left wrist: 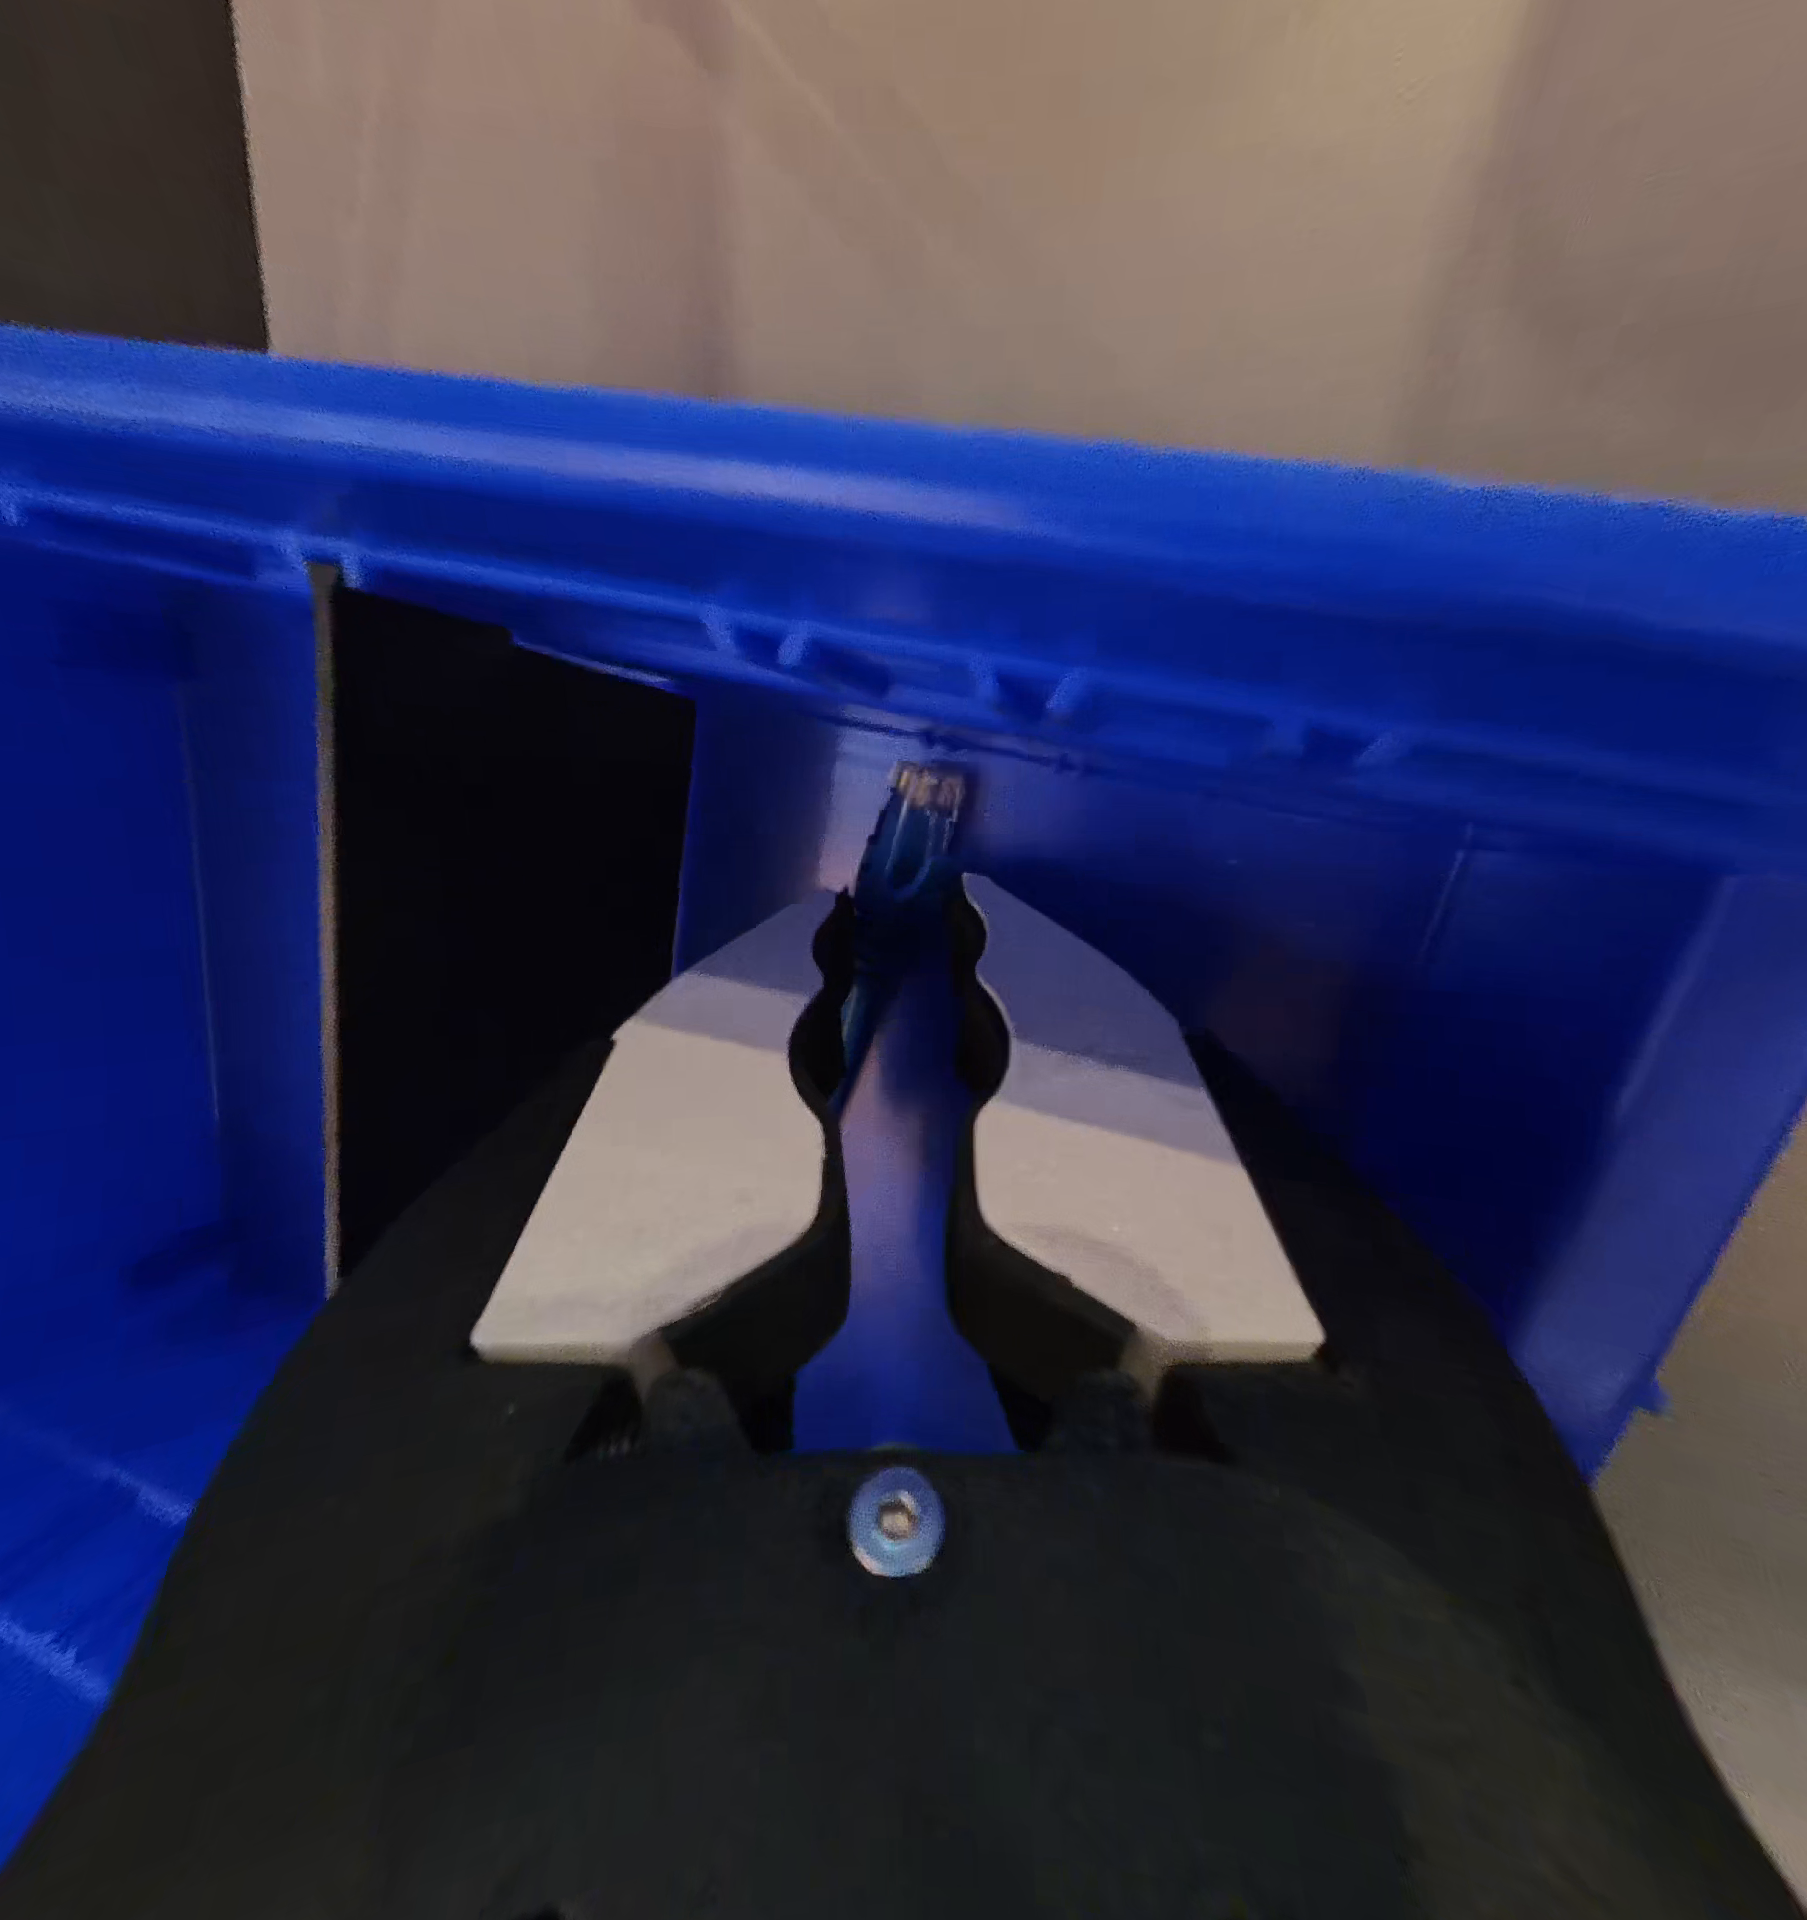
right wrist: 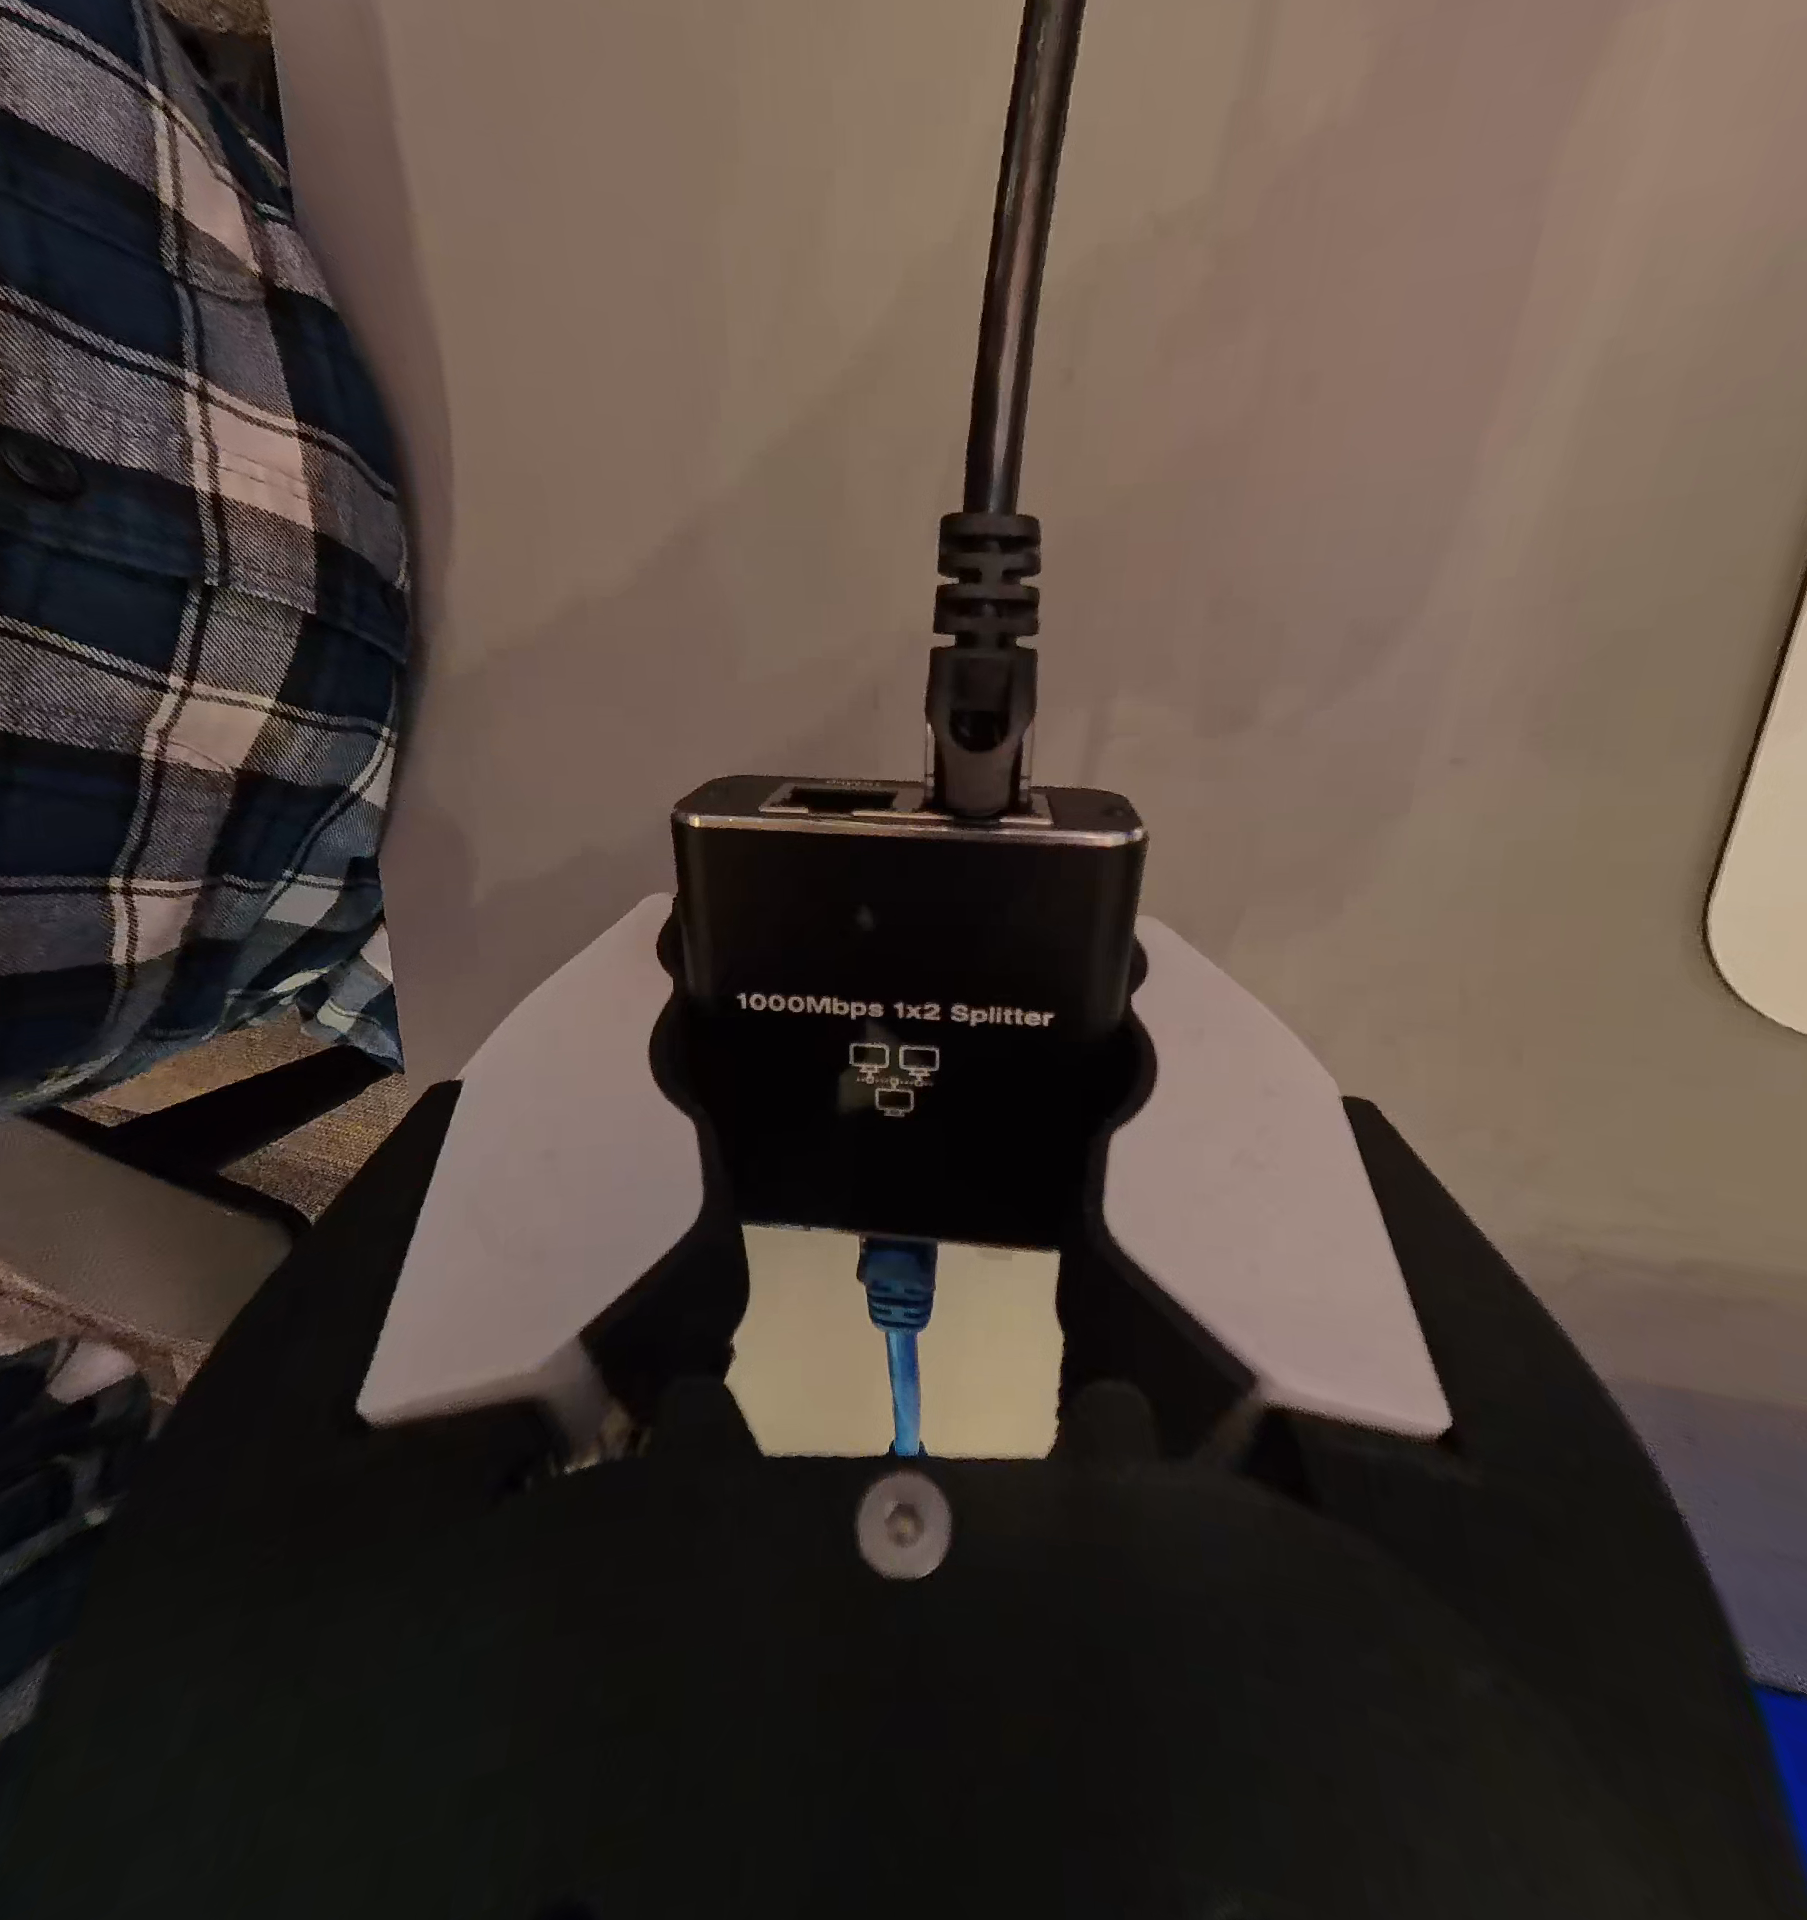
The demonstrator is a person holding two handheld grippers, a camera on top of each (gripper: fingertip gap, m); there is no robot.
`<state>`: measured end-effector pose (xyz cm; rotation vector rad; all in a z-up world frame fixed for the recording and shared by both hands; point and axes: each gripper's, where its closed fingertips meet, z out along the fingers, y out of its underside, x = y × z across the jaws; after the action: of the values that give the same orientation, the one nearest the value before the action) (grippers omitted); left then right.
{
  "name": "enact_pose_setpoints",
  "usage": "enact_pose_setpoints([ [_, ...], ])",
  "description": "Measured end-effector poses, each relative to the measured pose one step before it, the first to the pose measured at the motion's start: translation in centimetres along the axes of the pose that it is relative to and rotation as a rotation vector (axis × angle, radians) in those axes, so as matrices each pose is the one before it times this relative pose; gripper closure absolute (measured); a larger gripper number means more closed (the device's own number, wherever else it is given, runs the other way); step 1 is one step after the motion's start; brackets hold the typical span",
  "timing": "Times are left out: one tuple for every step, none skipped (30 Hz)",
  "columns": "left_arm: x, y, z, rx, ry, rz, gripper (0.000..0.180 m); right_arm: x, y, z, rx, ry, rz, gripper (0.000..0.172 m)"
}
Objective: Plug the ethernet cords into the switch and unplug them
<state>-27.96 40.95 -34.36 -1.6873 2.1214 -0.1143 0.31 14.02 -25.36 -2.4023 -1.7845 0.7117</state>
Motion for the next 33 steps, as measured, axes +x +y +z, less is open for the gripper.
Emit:
enact_pose_setpoints([
  [-0.219, 0.23, -0.13, -0.0155, -0.0188, -0.0056, 0.164, -0.004, -0.097, 0.023, 0.0003, -0.0016, -0.0018, 0.096],
  [-0.217, -0.089, -0.277, 0.0114, -0.016, -0.0112, 0.165, -0.005, -0.076, 0.01, 0.0003, -0.0004, -0.0018, 0.096],
  [-0.579, -0.156, -0.482, 0.0141, -0.0368, -0.0153, 0.166, 0.016, -0.055, -0.016, 0.0005, 0.0018, -0.002, 0.096],
  [-0.405, -0.15, -0.639, 0.0107, -0.0196, -0.0165, 0.165, 0.016, -0.022, -0.041, 0.0004, 0.0016, -0.0016, 0.096],
  [-0.321, -0.386, -0.834, 0.0222, -0.0127, -0.0135, 0.165, -0.034, -0.018, -0.067, 0.0006, -0.0002, -0.0016, 0.096],
  [-0.517, -0.48, -1.01, 0.0236, -0.0277, -0.0067, 0.165, -0.028, -0.006, -0.098, 0.0019, 0.0008, -0.0019, 0.096],
  [-0.538, -0.365, -1.07, 0.0123, -0.0246, -0.0112, 0.166, -0.023, -0.006, -0.128, 0.0031, 0.0017, -0.0015, 0.096],
  [-0.424, -0.327, -1.111, 0.0079, -0.0154, -0.0106, 0.165, -0.039, 0.003, -0.126, 0.0029, 0.0016, -0.0019, 0.096],
  [-0.455, -0.521, -1.22, 0.0197, -0.0224, -0.0032, 0.166, -0.033, 0.037, -0.129, 0.0021, 0.0019, -0.0024, 0.096],
  [-0.464, -0.619, -1.291, 0.0232, -0.0221, -0.0106, 0.166, -0.014, 0.034, -0.137, 0.0034, 0.0037, -0.0017, 0.096],
  [-0.319, -0.591, -1.286, 0.0178, -0.0134, -0.0115, 0.166, -0.043, 0.024, -0.127, 0.0057, 0.0022, -0.001, 0.096],
  [-0.194, -0.625, -1.307, 0.0155, -0.0141, -0.0031, 0.166, -0.095, 0.027, -0.106, 0.0059, 0.0004, -0.002, 0.095],
  [-0.091, -0.823, -1.302, 0.0257, -0.0121, -0.0051, 0.166, -0.077, 0.037, -0.081, 0.005, 0.003, -0.0034, 0.096],
  [0.058, -0.868, -1.226, 0.0265, -0.0053, -0.0106, 0.166, -0.059, 0.044, -0.065, 0.0049, 0.0047, -0.0021, 0.096],
  [0.357, -0.794, -1.094, 0.0163, 0.0066, -0.006, 0.166, -0.057, 0.033, -0.078, 0.0061, 0.0057, -0.0023, 0.096],
  [0.522, -0.745, -0.977, 0.0077, 0.0041, -0.0001, 0.166, -0.118, 0.028, -0.067, 0.0077, 0.0029, -0.0024, 0.096],
  [0.718, -0.846, -0.859, 0.0096, 0.0077, -0.0047, 0.166, -0.139, 0.064, -0.042, 0.0056, 0.0017, -0.0018, 0.096],
  [1.17, -0.92, -0.668, 0.012, 0.0278, -0.0058, 0.166, -0.166, 0.147, 0.0, 0.0008, 0.0015, -0.0014, 0.096],
  [1.512, -0.882, -0.456, 0.0047, 0.0356, -0.0025, 0.166, -0.133, 0.203, -0.008, -0.0009, 0.0035, -0.0007, 0.096],
  [1.67, -1.095, -0.201, 0.0167, 0.0317, -0.0023, 0.166, -0.133, 0.21, -0.021, 0.0016, 0.0037, 0.0007, 0.096],
  [2.041, -1.146, 0.197, 0.0251, 0.0542, -0.0152, 0.166, -0.148, 0.23, -0.067, 0.003, 0.0023, 0.0022, 0.096],
  [2.228, -0.888, 0.664, 0.0149, 0.0646, -0.0154, 0.166, -0.138, 0.247, -0.091, 0.0043, 0.0044, 0.0026, 0.096],
  [1.837, -0.657, 1.078, 0.0089, 0.038, -0.0128, 0.166, -0.108, 0.247, -0.126, 0.0054, 0.0071, 0.0033, 0.096],
  [1.967, -0.417, 1.39, 0.001, 0.0562, -0.0229, 0.166, -0.132, 0.25, -0.142, 0.0059, 0.0071, 0.0024, 0.096],
  [1.92, -0.164, 1.587, -0.0096, 0.0624, -0.013, 0.166, -0.181, 0.23, -0.13, 0.0072, 0.005, 0.0029, 0.096],
  [1.449, -0.211, 1.703, 0.0, 0.0441, -0.0141, 0.166, -0.182, 0.251, -0.109, 0.0054, 0.0052, 0.0027, 0.096],
  [1.45, -0.148, 1.788, 0.0, 0.0614, -0.0279, 0.166, -0.185, 0.272, -0.066, 0.0029, 0.0054, 0.0028, 0.096],
  [1.148, 0.008, 1.81, -0.0069, 0.0537, -0.0161, 0.166, -0.217, 0.296, -0.048, 0.0014, 0.0029, 0.0038, 0.096],
  [0.746, 0.068, 1.779, -0.0094, 0.036, -0.006, 0.166, -0.209, 0.327, -0.032, 0.0, 0.0026, 0.0033, 0.096],
  [0.666, 0.214, 1.691, -0.0203, 0.0437, 0.0001, 0.166, -0.208, 0.34, -0.028, -0.0012, 0.0024, 0.0029, 0.096],
  [0.564, 0.088, 1.552, -0.012, 0.0499, -0.0063, 0.166, -0.217, 0.374, -0.025, -0.0019, 0.001, 0.0031, 0.096],
  [0.277, 0.178, 1.421, -0.0182, 0.0462, -0.0215, 0.166, -0.209, 0.337, -0.035, 0.0002, -0.0006, 0.0028, 0.096],
  [-0.175, 0.369, 1.15, -0.0306, 0.0178, -0.0037, 0.166, -0.203, 0.327, -0.046, 0.0009, -0.0013, 0.0037, 0.096],
])
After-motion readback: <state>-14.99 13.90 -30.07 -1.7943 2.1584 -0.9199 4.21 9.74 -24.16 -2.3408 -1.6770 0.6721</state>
